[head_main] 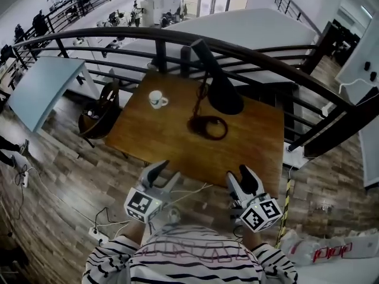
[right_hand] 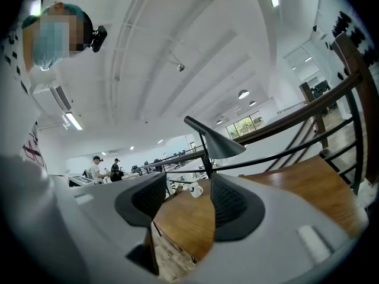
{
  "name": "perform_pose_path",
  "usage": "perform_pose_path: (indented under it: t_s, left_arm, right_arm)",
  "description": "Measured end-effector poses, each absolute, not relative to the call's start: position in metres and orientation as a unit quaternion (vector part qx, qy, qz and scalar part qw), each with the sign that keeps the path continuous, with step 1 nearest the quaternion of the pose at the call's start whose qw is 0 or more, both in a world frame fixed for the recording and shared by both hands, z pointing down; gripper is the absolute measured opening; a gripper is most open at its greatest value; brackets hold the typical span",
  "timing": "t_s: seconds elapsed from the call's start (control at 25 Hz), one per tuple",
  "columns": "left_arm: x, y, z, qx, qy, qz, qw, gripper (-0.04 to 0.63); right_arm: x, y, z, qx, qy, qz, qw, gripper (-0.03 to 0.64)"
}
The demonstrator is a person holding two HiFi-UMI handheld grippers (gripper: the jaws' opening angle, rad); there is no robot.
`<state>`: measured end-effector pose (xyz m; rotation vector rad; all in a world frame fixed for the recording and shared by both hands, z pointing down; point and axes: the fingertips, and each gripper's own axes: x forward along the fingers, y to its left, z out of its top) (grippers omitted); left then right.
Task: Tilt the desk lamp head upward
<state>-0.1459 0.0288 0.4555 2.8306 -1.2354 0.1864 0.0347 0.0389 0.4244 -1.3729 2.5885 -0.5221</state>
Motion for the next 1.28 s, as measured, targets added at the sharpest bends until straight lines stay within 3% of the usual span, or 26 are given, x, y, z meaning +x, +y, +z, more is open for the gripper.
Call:
perform_pose_path:
  t_s: [0.6, 1.28]
  left_arm:
    - [-0.195, -0.04, 0.47, 0.937, -0.344, 0.062, 0.03, 0.189]
    - [-0.158, -0.121, 0.46, 0.924, -0.376, 0.064, 0.017, 0.189]
  right_arm:
    - [-0.022, -0.016, 0.435, -0.503, 0.841, -0.176, 0.089, 0.23]
    - [0.017, -0.113, 0.427, -0.468, 0.858, -0.181, 0.109, 0.23]
